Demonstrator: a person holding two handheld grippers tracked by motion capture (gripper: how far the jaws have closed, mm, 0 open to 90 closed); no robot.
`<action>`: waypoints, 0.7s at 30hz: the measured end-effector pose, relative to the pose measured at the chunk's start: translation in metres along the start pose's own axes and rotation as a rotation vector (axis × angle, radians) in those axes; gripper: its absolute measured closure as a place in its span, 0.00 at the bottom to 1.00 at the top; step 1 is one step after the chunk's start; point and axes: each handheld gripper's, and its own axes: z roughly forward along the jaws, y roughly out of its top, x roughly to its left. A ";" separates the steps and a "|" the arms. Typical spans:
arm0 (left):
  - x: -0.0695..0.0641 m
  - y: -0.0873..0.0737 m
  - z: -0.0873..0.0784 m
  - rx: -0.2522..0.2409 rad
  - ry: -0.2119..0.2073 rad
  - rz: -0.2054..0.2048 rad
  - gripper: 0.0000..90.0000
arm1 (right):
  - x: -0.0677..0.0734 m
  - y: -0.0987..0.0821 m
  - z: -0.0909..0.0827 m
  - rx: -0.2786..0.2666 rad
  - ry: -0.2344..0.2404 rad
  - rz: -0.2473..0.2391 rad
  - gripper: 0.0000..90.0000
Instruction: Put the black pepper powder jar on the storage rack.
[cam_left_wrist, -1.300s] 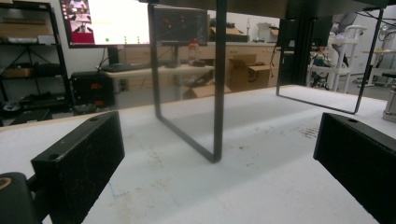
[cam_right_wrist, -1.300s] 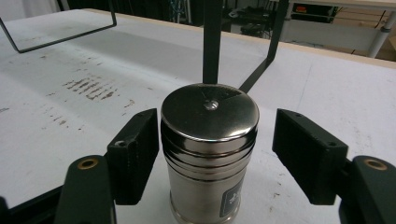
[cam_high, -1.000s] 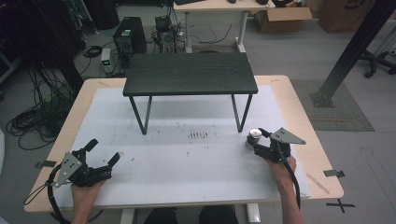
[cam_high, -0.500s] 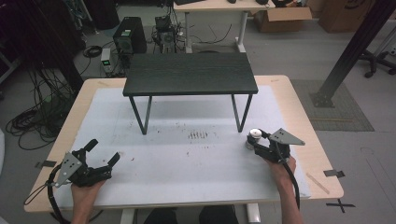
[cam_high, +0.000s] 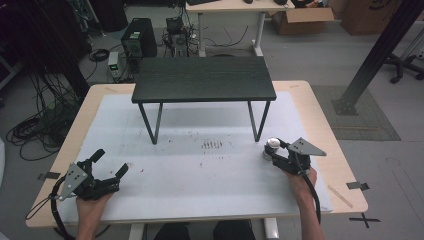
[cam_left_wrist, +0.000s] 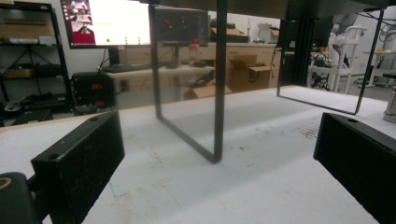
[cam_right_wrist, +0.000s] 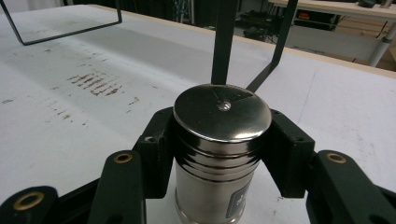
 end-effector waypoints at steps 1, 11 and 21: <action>0.000 0.000 0.000 0.000 0.000 0.000 0.02 | 0.000 0.000 0.000 0.000 0.000 0.000 0.55; 0.000 0.000 0.000 0.001 0.000 0.000 0.02 | 0.000 0.000 0.000 0.000 0.005 -0.004 0.55; 0.000 0.000 0.000 0.001 0.000 -0.001 0.02 | 0.004 0.009 -0.004 -0.005 0.043 -0.029 0.55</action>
